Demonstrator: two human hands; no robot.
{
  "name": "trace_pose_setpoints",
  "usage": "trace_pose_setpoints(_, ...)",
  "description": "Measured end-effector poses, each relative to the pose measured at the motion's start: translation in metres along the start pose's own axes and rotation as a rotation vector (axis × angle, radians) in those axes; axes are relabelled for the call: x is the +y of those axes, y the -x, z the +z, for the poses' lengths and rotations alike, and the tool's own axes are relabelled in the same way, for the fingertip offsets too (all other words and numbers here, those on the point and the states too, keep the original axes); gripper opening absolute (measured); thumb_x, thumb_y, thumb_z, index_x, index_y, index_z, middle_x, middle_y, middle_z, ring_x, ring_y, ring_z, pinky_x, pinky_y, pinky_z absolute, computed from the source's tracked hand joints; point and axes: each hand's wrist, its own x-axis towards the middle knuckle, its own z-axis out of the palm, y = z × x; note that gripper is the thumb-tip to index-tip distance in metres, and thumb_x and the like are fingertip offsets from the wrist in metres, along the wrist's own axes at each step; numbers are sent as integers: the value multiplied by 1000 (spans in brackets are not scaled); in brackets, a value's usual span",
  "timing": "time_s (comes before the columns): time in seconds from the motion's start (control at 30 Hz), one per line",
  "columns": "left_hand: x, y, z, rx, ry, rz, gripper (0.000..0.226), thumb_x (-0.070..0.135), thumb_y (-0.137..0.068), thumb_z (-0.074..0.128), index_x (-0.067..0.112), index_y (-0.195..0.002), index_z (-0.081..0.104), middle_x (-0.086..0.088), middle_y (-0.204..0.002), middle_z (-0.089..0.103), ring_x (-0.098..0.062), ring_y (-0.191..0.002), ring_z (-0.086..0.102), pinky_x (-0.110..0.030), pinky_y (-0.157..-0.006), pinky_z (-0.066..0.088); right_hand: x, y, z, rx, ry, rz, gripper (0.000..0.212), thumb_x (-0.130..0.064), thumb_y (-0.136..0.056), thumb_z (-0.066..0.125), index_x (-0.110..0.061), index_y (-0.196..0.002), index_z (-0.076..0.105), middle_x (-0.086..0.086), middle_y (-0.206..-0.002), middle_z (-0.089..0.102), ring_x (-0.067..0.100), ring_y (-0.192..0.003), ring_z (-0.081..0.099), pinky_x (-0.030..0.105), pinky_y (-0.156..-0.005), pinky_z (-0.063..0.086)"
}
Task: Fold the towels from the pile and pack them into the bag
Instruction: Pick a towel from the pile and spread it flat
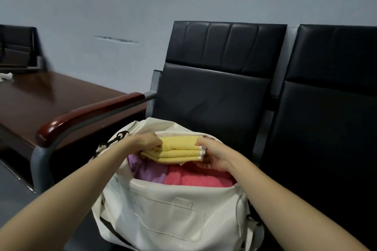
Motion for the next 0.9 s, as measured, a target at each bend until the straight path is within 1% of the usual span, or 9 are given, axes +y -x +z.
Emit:
trace_pose_setpoints(0.1,2,-1,5,18,24,60,13,9,-88,40,13,-76,44,-6,-64,44,-17,-53,41,-22,-45,35,1,-6,1,-33,-87,-166,24,-8,-85,46,-26,-101,46,-5,-56,37,8,-48,38,23,-53,44)
trace_pose_setpoints(0.2,4,2,6,-60,95,-12,26,15,-92,40,16,-66,41,-2,-55,43,-14,-49,39,-23,-49,35,-5,-6,-4,-45,-45,-195,35,-12,-86,48,-38,-110,45,-5,-69,54,9,-52,51,26,-57,49)
trace_pose_setpoints(0.33,9,-3,3,-70,163,-146,29,27,-95,41,16,-70,48,-3,-62,47,-17,-54,43,-24,-51,35,-7,3,-6,-42,24,-101,13,-16,-85,48,-20,-96,55,-1,-69,50,12,-59,53,25,-58,51)
trace_pose_setpoints(0.5,12,-14,14,59,371,-18,19,18,-90,43,14,-74,53,0,-49,51,-15,-42,47,-21,-45,36,14,-6,-2,86,71,-157,24,-10,-86,49,-15,-107,39,3,-70,42,12,-55,43,23,-52,44)
trace_pose_setpoints(0.57,6,-18,15,126,387,38,15,17,-90,45,11,-102,52,-4,-62,56,-15,-48,53,-22,-44,39,19,-9,0,116,90,-157,38,-9,-86,51,-13,-120,35,7,-80,48,14,-59,47,25,-51,44)
trace_pose_setpoints(0.63,3,-24,11,187,304,81,36,17,-90,47,16,-125,37,-10,-86,57,-19,-69,56,-25,-53,44,21,-15,2,109,119,-160,57,-9,-87,55,-17,-136,28,10,-100,53,18,-71,55,29,-55,50)
trace_pose_setpoints(0.73,7,-35,-8,329,-19,216,30,10,-88,48,7,-117,42,-18,-106,56,-24,-90,52,-35,-75,46,15,-28,11,112,126,-211,63,-9,-90,55,-20,-143,21,14,-109,54,23,-76,60,44,-72,56)
trace_pose_setpoints(0.8,11,-40,-17,410,-203,294,39,12,-85,48,0,-122,46,-21,-126,52,-29,-112,51,-36,-93,42,9,-36,19,169,165,-274,61,-9,-90,55,-19,-138,18,16,-101,56,25,-72,58,49,-78,55)
trace_pose_setpoints(0.9,1,-38,-14,525,-439,361,53,6,-91,39,4,-144,32,-13,-150,33,-34,-134,38,-44,-108,33,4,-43,37,317,368,-331,44,-12,-91,57,-18,-109,18,9,-88,54,27,-79,58,39,-76,53)
